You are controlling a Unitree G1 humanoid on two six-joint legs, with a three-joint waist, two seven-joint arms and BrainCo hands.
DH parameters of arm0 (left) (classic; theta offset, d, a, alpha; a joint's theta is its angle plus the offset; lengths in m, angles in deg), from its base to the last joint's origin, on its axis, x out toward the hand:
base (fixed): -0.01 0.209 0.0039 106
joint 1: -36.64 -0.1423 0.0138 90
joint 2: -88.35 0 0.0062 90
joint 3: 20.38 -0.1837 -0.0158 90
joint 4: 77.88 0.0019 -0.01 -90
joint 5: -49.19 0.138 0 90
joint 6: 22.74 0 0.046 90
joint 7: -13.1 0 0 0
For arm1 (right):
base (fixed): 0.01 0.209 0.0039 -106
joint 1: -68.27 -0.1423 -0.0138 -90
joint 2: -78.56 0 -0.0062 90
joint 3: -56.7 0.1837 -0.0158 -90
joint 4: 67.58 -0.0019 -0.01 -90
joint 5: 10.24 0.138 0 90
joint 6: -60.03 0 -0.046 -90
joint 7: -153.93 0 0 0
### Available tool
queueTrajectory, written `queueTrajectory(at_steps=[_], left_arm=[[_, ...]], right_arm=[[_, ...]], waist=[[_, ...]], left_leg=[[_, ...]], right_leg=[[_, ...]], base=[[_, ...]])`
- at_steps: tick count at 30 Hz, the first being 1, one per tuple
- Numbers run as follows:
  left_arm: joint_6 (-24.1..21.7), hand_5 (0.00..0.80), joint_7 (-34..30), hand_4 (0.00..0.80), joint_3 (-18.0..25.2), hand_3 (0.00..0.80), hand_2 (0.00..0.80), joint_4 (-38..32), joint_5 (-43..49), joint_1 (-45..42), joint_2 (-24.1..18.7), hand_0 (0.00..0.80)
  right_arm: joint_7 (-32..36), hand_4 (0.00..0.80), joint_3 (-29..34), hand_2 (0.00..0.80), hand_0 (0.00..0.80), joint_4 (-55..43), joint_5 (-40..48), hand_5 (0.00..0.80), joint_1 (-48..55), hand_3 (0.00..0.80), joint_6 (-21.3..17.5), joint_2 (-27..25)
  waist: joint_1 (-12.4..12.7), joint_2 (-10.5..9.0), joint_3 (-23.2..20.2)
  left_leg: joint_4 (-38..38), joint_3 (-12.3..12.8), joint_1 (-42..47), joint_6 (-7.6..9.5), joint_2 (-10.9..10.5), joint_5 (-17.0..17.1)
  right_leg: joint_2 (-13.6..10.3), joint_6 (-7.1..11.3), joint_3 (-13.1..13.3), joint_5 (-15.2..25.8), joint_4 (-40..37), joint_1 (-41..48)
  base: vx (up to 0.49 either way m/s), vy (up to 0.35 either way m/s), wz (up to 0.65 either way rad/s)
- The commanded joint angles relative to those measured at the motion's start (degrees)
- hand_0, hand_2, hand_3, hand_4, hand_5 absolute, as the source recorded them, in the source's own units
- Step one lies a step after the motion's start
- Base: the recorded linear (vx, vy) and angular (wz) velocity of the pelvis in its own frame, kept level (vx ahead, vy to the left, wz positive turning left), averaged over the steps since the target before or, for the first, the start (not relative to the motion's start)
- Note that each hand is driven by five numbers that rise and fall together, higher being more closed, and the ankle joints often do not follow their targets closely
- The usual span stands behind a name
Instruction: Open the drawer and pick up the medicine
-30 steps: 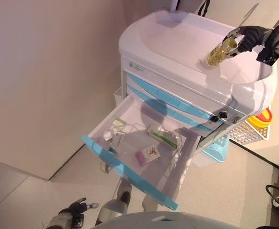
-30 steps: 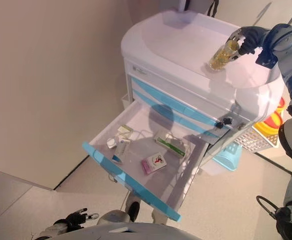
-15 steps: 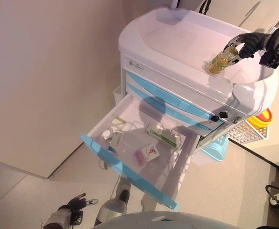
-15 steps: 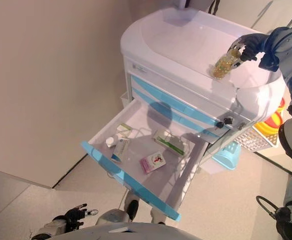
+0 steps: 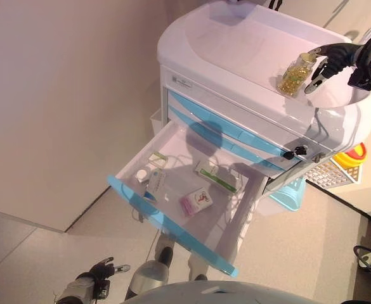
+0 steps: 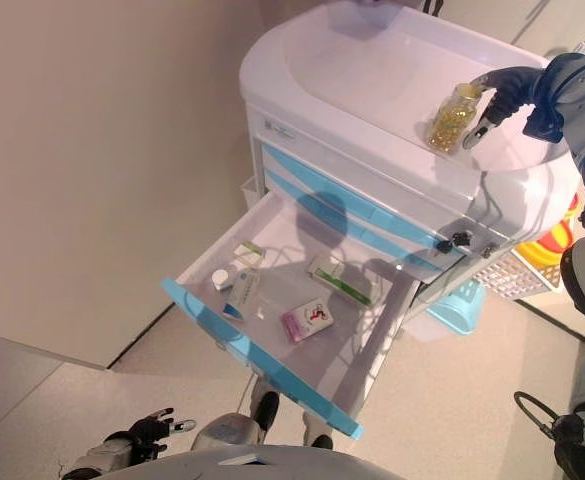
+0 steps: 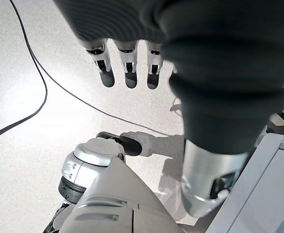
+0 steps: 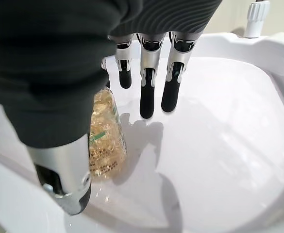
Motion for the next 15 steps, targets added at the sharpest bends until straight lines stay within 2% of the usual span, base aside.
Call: queueTrajectory(at_steps=[1, 8, 15], left_arm=[[-0.05, 0.0, -1.14, 0.0, -2.08, 0.0, 0.0, -0.31, -0.77, -0.46, -3.15, 0.0], [-0.18, 0.0, -1.72, 0.0, -2.81, 0.0, 0.0, 0.05, -0.12, -0.68, -3.5, 0.0], [-1.62, 0.0, -2.57, 0.0, -3.08, 0.0, 0.0, 0.79, 1.05, -1.3, -4.04, 0.0]], right_arm=[[-4.11, 0.0, -3.33, 0.0, 0.0, -0.24, 1.83, 0.0, -5.55, 0.0, -1.02, -2.87], [-10.97, 0.0, -3.26, 0.0, 0.0, -0.92, 7.65, 0.0, -7.93, 0.0, -2.54, -3.39], [-20.25, 0.0, -2.66, 0.0, 0.0, -6.0, 14.42, 0.0, -10.63, 0.0, -2.65, -6.08]], waist=[[1.35, -1.14, -1.57], [1.12, -1.03, -1.81], [-0.48, -1.17, -2.33]], left_leg=[[0.12, 0.67, 0.94, -1.0, -0.45, -5.06], [0.2, 0.95, 1.32, -1.02, -0.37, -5.35], [0.18, 2.4, 1.79, -1.04, 0.03, -5.97]], right_leg=[[-3.83, 4.02, 2.07, 1.45, 6.4, -3.25], [-3.8, 4.14, 2.31, 1.53, 6.29, -3.04], [-3.47, 4.43, 3.61, 1.82, 5.94, -3.24]], base=[[0.004, 0.001, 0.04], [0.0, 0.0, 0.0], [-0.025, -0.032, -0.02]])
